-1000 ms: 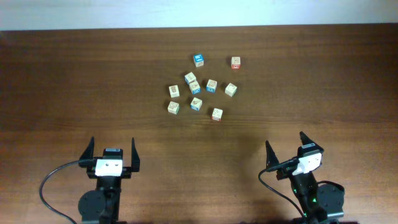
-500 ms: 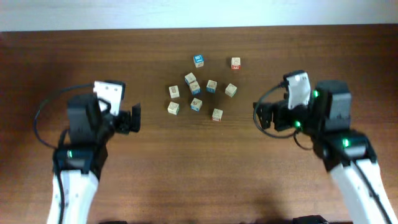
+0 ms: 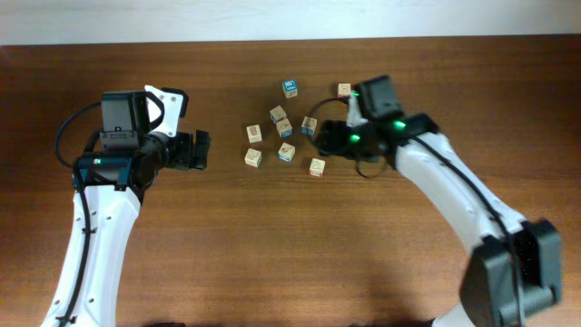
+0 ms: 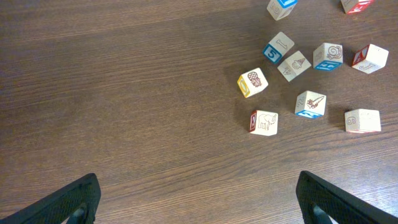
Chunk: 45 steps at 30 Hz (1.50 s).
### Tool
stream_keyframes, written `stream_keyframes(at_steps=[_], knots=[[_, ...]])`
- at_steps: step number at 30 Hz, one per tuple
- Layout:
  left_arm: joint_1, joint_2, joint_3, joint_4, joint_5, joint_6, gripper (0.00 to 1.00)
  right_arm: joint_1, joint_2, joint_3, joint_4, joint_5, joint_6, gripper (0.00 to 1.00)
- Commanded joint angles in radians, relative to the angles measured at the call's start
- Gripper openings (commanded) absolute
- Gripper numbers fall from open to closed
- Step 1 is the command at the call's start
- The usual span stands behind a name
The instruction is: Rotate 3 blocks
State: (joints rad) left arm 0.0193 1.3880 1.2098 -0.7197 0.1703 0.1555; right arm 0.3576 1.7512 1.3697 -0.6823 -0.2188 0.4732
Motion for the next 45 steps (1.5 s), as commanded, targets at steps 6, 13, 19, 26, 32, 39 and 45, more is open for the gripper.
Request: stream_keyframes(at_steps=[6,13,19,26,32,39,45], knots=[[0.003,0.003,0.021,0.000,0.017,-0.012,0.99,0.165,0.296,0.190,-0.076,0.348,0.224,0.52],[0.003,0.003,0.021,0.000,0.017,-0.012,0.99,0.185,0.389,0.188,-0.082,0.362,0.288,0.43],[0.003,0.003,0.021,0.000,0.017,-0.012,0.99,0.185,0.387,0.239,-0.183,0.336,0.238,0.17],[0.003,0.003,0.021,0.000,0.017,-0.012,0.99,0.185,0.323,0.352,-0.471,0.196,0.063,0.10],[0.003,0.003,0.021,0.000,0.017,-0.012,0.99,0.198,0.158,0.056,-0.399,0.196,0.017,0.09],[0.003,0.003,0.021,0.000,0.017,-0.012,0.99,0.131,0.018,-0.233,-0.142,0.222,-0.125,0.10],[0.003,0.003,0.021,0.000,0.017,-0.012,0.99,0.093,0.024,-0.306,-0.035,0.211,-0.091,0.10]])
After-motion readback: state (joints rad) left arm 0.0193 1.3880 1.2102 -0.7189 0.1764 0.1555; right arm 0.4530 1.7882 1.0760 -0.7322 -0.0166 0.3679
